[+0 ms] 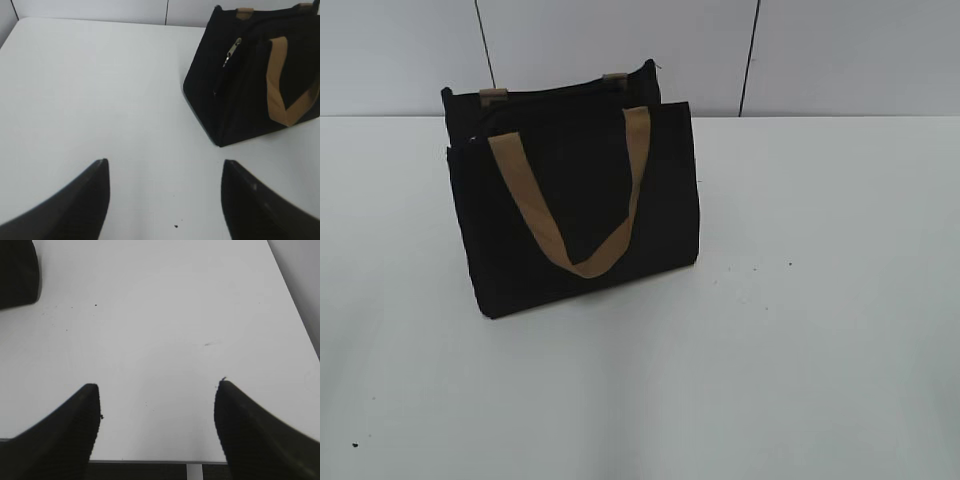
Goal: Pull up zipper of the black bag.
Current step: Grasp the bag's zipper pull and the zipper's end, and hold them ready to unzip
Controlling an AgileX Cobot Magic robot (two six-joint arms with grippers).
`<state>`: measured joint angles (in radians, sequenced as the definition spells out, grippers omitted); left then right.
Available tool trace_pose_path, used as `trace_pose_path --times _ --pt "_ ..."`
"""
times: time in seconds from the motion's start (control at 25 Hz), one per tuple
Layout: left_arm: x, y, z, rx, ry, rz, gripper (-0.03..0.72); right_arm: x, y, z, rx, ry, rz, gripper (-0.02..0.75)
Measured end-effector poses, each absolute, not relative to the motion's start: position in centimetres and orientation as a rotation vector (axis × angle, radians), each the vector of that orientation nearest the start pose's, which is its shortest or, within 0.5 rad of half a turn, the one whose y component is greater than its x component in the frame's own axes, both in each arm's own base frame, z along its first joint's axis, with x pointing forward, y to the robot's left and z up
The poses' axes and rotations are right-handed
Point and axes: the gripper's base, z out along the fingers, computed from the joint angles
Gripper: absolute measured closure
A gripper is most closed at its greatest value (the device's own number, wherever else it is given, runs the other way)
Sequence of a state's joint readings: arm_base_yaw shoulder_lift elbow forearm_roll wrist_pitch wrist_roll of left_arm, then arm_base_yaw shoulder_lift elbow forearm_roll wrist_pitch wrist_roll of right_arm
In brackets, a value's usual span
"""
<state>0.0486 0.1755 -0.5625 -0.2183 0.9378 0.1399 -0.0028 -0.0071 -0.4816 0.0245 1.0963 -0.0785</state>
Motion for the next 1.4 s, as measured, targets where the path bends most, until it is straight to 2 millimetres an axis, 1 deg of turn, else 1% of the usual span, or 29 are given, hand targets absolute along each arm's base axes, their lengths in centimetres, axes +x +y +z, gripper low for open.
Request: trace_pose_path --times 0.16,0.28,0.4,0.48,0.52,0.6,0.68,0.72,0.76,0.8,0.84,0.92,1.04,1.12,1.16,1.32,1.4 --pt "6.9 -1.0 31.0 0.019 2.043 -0.137 0.157 -0.5 0.2 26.9 -0.081 2.089 -0.020 0.193" --pt "10.5 -0.7 30.6 0.029 2.086 -0.105 0.157 -0.5 0.2 26.9 -0.081 2.089 -0.020 0.193" --pt "14.5 -0.5 29.0 0.086 2.175 -0.090 0.157 -0.5 0.2 26.9 -0.081 2.089 -0.020 0.193" --pt "17.5 -0.8 26.9 0.121 2.264 -0.150 0.158 -0.5 0.2 26.9 -0.081 2.089 -0.020 0.193" --pt "18.5 -1.0 26.0 0.162 2.289 -0.172 0.158 -0.5 0.2 26.9 -0.081 2.089 -0.020 0.193" --pt "20.3 -1.4 24.4 0.182 2.321 -0.262 0.158 -0.5 0.2 26.9 -0.081 2.089 -0.018 0.193" --pt "22.1 -1.7 22.7 0.288 2.365 -0.345 0.158 -0.5 0.2 26.9 -0.081 2.089 -0.019 0.193" --pt "22.9 -1.7 22.3 0.323 2.362 -0.408 0.158 -0.5 0.2 26.9 -0.081 2.089 -0.019 0.193" --pt "23.8 -1.7 21.8 0.402 2.341 -0.465 0.158 -0.5 0.2 26.9 -0.081 2.089 -0.019 0.193" --pt "24.5 -1.7 21.4 0.512 2.303 -0.518 0.158 -0.5 0.2 26.9 -0.081 2.089 -0.019 0.193" --pt "25.1 -1.5 21.2 0.584 2.246 -0.550 0.158 -0.5 0.2 26.9 -0.081 2.089 -0.019 0.193" --pt "26.5 -0.9 20.4 0.646 2.175 -0.581 0.158 -0.5 0.2 26.9 -0.081 2.089 -0.019 0.193" --pt "27.9 -0.3 19.0 0.698 2.131 -0.573 0.158 -0.5 0.2 26.9 -0.081 2.089 -0.019 0.193" --pt "28.3 -0.3 17.8 0.744 2.110 -0.576 0.158 -0.5 0.2 26.9 -0.081 2.089 -0.019 0.193" --pt "28.6 -0.3 17.3 0.735 2.098 -0.582 0.158 -0.5 0.2 26.9 -0.081 2.089 -0.019 0.193" --pt "29.9 -0.1 15.7 0.745 2.007 -0.527 0.158 -0.5 0.2 26.9 -0.081 2.089 -0.019 0.193" --pt "30.2 -0.2 14.9 0.792 1.968 -0.516 0.158 -0.5 0.2 26.9 -0.081 2.089 -0.019 0.193"
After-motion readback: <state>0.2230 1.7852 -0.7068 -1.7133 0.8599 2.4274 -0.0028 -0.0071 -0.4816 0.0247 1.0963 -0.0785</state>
